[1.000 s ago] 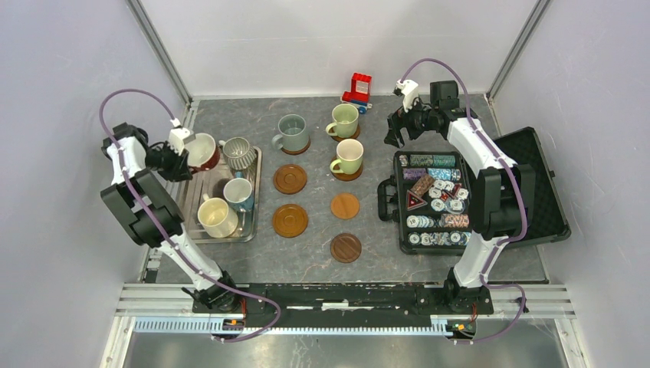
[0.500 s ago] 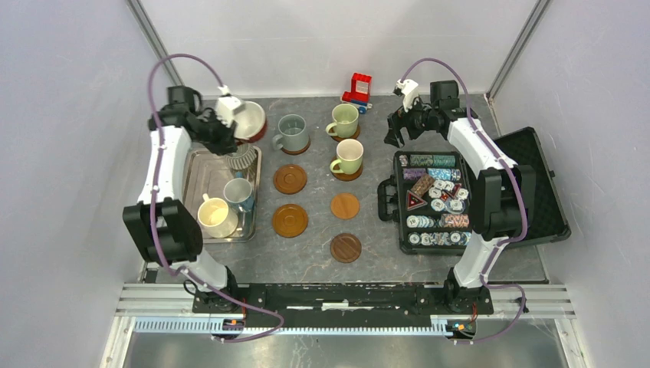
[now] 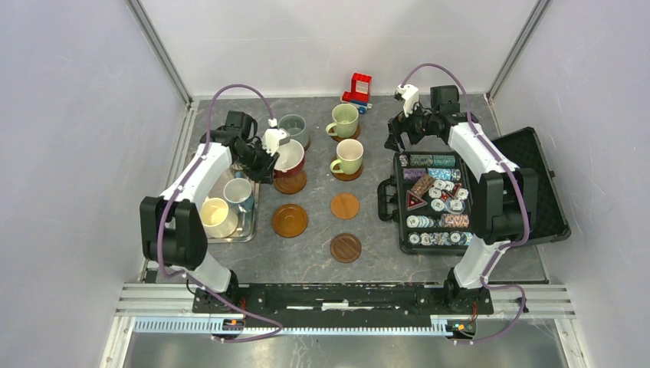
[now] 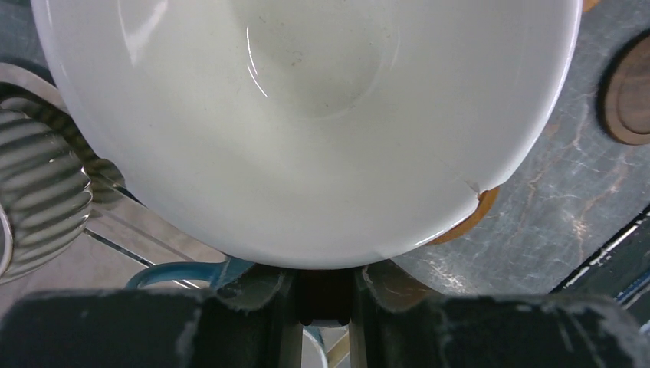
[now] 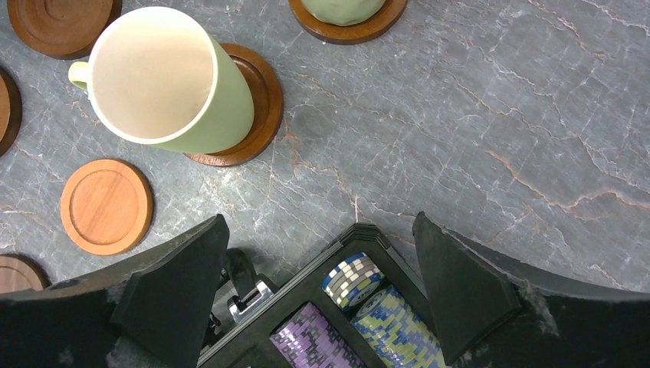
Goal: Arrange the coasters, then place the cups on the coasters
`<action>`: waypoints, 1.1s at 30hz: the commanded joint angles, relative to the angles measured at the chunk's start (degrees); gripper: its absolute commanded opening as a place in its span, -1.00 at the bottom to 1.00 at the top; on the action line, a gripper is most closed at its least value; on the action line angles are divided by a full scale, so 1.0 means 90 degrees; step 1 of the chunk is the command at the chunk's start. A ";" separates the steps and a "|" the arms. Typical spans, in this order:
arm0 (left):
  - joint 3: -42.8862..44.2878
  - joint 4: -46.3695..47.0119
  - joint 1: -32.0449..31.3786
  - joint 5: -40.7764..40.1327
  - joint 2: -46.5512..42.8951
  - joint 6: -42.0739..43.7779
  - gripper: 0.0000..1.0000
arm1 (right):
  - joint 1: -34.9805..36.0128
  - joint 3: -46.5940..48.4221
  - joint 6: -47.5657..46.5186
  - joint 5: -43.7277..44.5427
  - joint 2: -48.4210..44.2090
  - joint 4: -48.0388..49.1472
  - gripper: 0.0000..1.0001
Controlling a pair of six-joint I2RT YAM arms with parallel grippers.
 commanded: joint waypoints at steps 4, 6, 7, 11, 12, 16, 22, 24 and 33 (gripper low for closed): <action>-0.0055 0.0826 0.0067 0.0034 0.0250 -0.0089 -0.95 | 0.0041 -0.0130 0.0015 -0.0117 -0.0316 0.0273 0.96; -0.0140 0.0962 0.0059 0.0009 0.0349 -0.0106 -0.95 | 0.0045 -0.0139 -0.0004 -0.0098 -0.0321 0.0278 0.96; -0.0161 0.0992 0.0065 -0.0020 0.0416 -0.0109 -0.96 | 0.0043 -0.0132 -0.0006 -0.0098 -0.0314 0.0278 0.96; -0.0242 0.1137 0.0058 0.0015 0.0569 0.0048 -0.95 | 0.0038 -0.0130 -0.0015 -0.0092 -0.0307 0.0273 0.96; -0.0249 0.1164 0.0057 0.0011 0.0608 0.0098 -0.95 | 0.0044 -0.0130 -0.0012 -0.0087 -0.0307 0.0278 0.96; -0.0299 0.1185 0.0064 -0.0105 0.0740 0.0265 -0.95 | 0.0043 -0.0139 -0.0033 -0.0066 -0.0301 0.0273 0.96; -0.0579 0.1375 0.0058 0.0057 0.0741 0.0521 -0.95 | 0.0034 -0.0176 -0.0045 -0.0040 -0.0316 0.0269 0.96; -0.0609 0.1386 0.0066 0.0040 0.0779 0.0556 -0.95 | 0.0034 -0.0184 -0.0046 -0.0040 -0.0317 0.0264 0.96; -0.0873 0.1621 0.0058 -0.0129 0.0773 0.0775 -0.71 | 0.0029 -0.0137 -0.0017 -0.0061 -0.0262 0.0276 0.96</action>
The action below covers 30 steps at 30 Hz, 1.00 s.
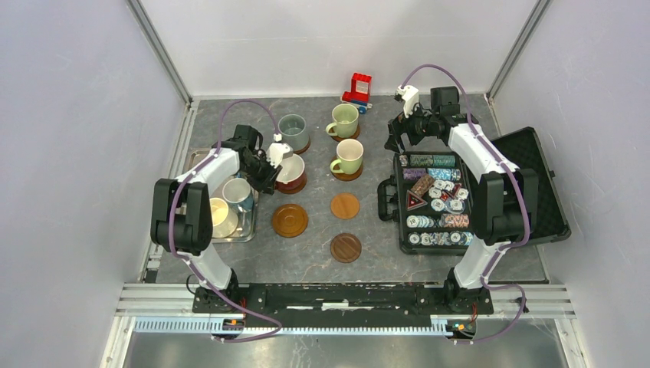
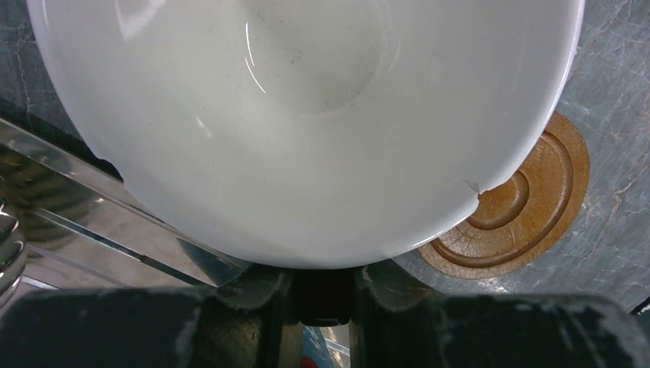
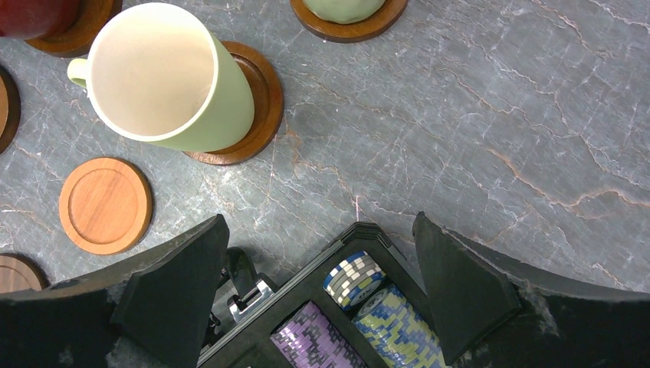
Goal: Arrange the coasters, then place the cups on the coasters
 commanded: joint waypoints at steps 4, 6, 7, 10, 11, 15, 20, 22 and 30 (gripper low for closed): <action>-0.0080 0.0533 -0.0005 0.0075 -0.0092 0.0537 -0.46 | 0.0034 -0.0025 -0.0024 -0.0053 -0.0211 0.0185 0.96; -0.0063 0.0498 -0.0006 0.0055 -0.0091 0.0537 -0.32 | 0.0029 -0.0028 -0.0019 -0.0049 -0.0212 0.0186 0.96; -0.0053 0.0470 -0.0005 0.0053 -0.0104 0.0538 -0.25 | 0.0034 -0.0028 -0.0031 -0.0048 -0.0205 0.0183 0.96; -0.0007 0.0338 -0.0003 0.0024 -0.0175 0.0524 0.04 | 0.0033 -0.0028 -0.0044 -0.0053 -0.0229 0.0177 0.96; 0.0010 0.0269 -0.0001 0.0015 -0.0223 0.0523 0.13 | 0.0031 -0.0038 -0.0060 -0.0049 -0.0231 0.0170 0.96; 0.0124 -0.0012 0.0008 -0.0080 -0.0479 0.0528 0.36 | 0.0033 -0.0044 -0.0085 -0.0032 -0.0251 0.0149 0.96; 0.0882 -0.0765 0.0260 0.0082 -0.0690 0.0482 0.52 | 0.0029 -0.0058 -0.0095 -0.0035 -0.0276 0.0136 0.96; 0.1343 -0.1179 0.0492 0.0278 -0.0696 0.0597 0.55 | 0.0029 -0.0059 -0.0095 -0.0038 -0.0280 0.0136 0.96; 0.2931 -0.2982 0.1997 0.0769 -0.0254 0.2702 0.52 | 0.0029 -0.0058 -0.0062 -0.0112 -0.0252 0.0156 0.96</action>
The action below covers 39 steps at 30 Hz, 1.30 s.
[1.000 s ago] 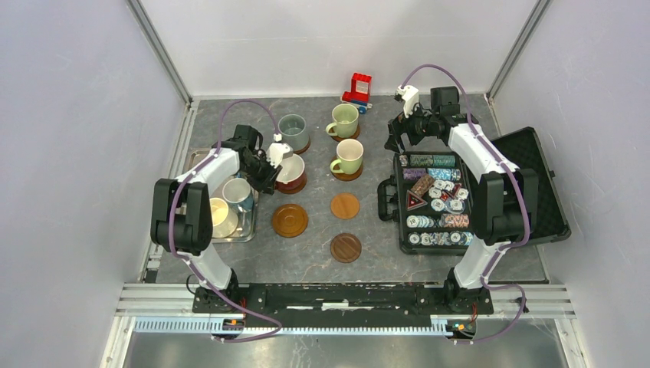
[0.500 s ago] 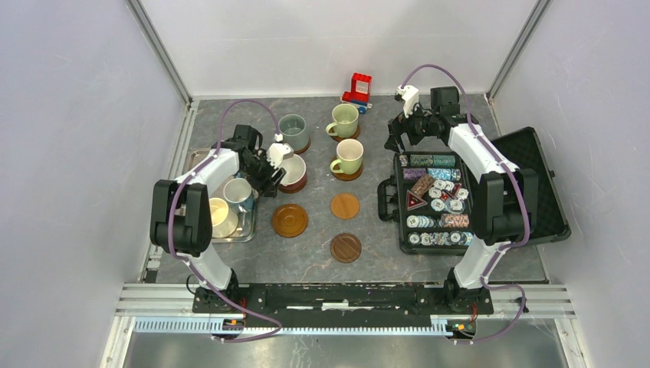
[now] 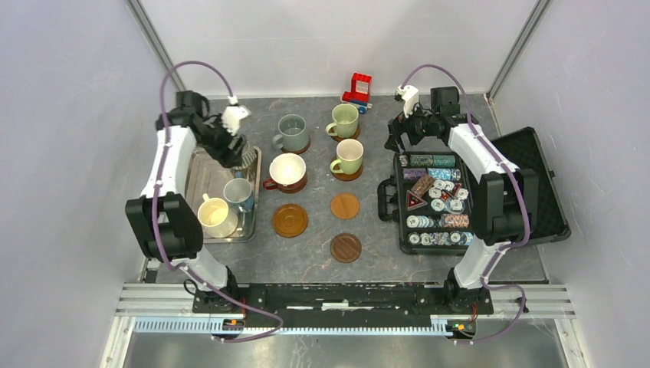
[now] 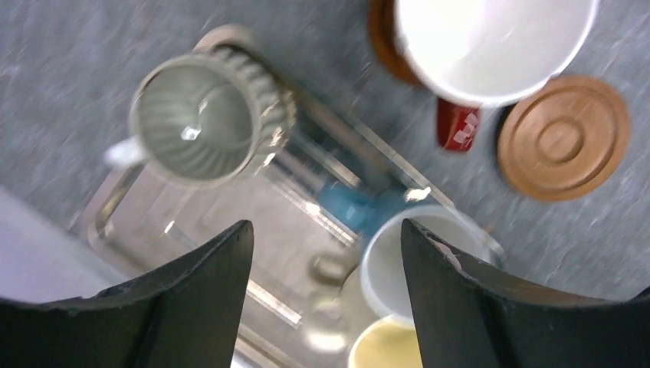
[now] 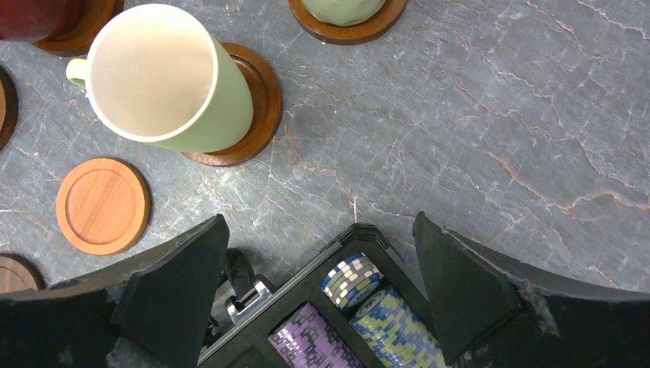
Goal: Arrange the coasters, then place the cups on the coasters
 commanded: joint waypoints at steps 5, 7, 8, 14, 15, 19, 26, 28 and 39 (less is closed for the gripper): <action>0.1333 -0.1423 0.0551 -0.0209 0.0619 0.0867 0.48 | 0.0034 -0.0053 0.0055 -0.0149 -0.0231 0.0169 0.96; 0.1190 -0.1283 0.0569 -0.0209 0.0531 0.0813 0.48 | 0.0033 -0.0043 0.0049 -0.0127 -0.0246 0.0166 0.96; 0.1180 -0.1334 0.0603 -0.0228 0.0525 0.0979 0.48 | 0.0029 -0.0039 0.0031 -0.0110 -0.0250 0.0164 0.96; 0.1539 -0.2482 0.1599 -0.0196 0.0755 0.2732 0.49 | 0.0029 -0.0062 -0.0092 -0.0076 -0.0288 0.0070 0.96; 0.1546 -0.2584 0.1734 -0.0293 0.0771 0.2998 0.49 | 0.0031 -0.0076 -0.0092 -0.0080 -0.0299 0.0072 0.96; 0.1109 -0.2504 0.2149 -0.0834 0.0694 0.3953 0.51 | 0.0026 -0.0153 -0.0083 -0.0125 -0.0301 0.0080 0.96; 0.0263 -0.2610 0.2386 -0.1106 0.0670 0.5919 0.52 | 0.0031 -0.0090 -0.0053 -0.0175 -0.0245 0.0050 0.96; 0.0089 -0.2773 0.2380 -0.1038 0.0665 0.6551 0.54 | 0.0032 -0.0035 -0.0077 -0.0145 -0.0232 -0.0003 0.96; -0.0693 -0.2603 0.2285 -0.1068 0.0580 0.8444 0.71 | 0.0033 0.0047 -0.0093 -0.0110 -0.0203 -0.0075 0.96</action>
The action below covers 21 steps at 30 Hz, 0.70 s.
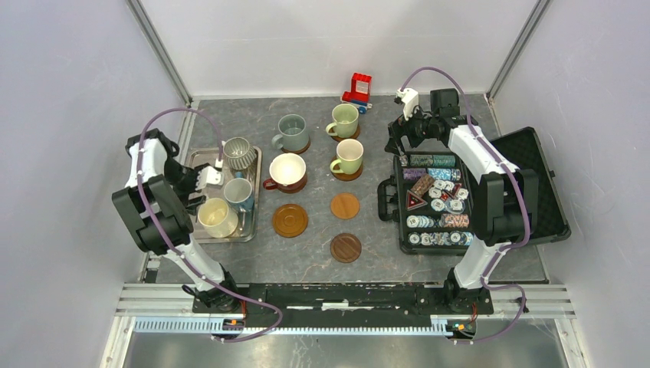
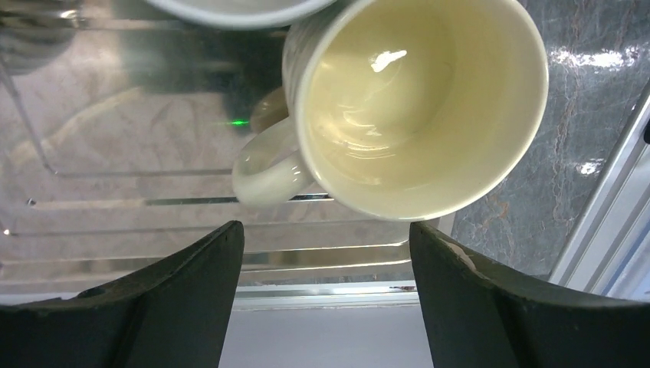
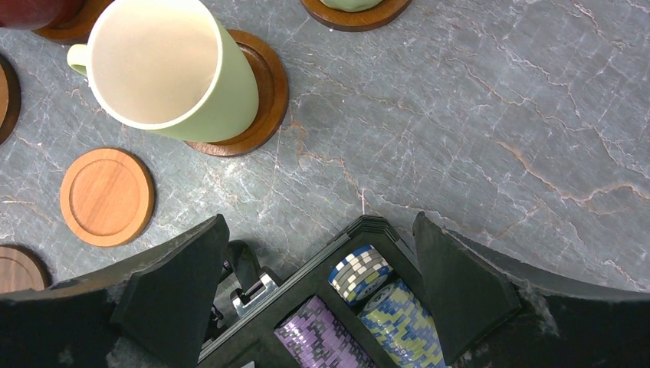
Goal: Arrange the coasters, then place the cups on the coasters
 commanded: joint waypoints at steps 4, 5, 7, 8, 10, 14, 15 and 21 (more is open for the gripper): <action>-0.0320 0.0087 -0.0100 0.0164 -0.0234 0.1623 0.77 | 0.0033 0.0174 -0.0063 -0.0088 -0.0148 -0.0026 0.96; -0.0397 0.0187 -0.0101 0.0181 -0.0311 0.1754 0.77 | 0.0033 0.0161 -0.0063 -0.0087 -0.0144 -0.0032 0.96; -0.0567 0.0335 -0.0110 0.0175 -0.0405 0.2011 0.78 | 0.0034 0.0150 -0.0063 -0.0078 -0.0139 -0.0039 0.96; -0.0608 0.0370 -0.0124 0.0167 -0.0436 0.2104 0.78 | 0.0033 0.0149 -0.0063 -0.0076 -0.0140 -0.0043 0.96; -0.0667 0.0361 -0.0157 0.0158 -0.0469 0.2284 0.79 | 0.0032 0.0130 -0.0065 -0.0081 -0.0143 -0.0036 0.96; -0.0805 0.0457 -0.0212 0.0142 -0.0543 0.2565 0.82 | 0.0032 0.0120 -0.0073 -0.0075 -0.0124 -0.0042 0.96; -0.0777 0.0475 -0.0249 0.0123 -0.0519 0.2494 0.82 | 0.0032 0.0120 -0.0073 -0.0076 -0.0129 -0.0044 0.96; 0.0205 0.0538 -0.0430 0.0159 -0.0033 0.0691 0.77 | 0.0034 0.0113 -0.0112 -0.0049 -0.0149 -0.0050 0.96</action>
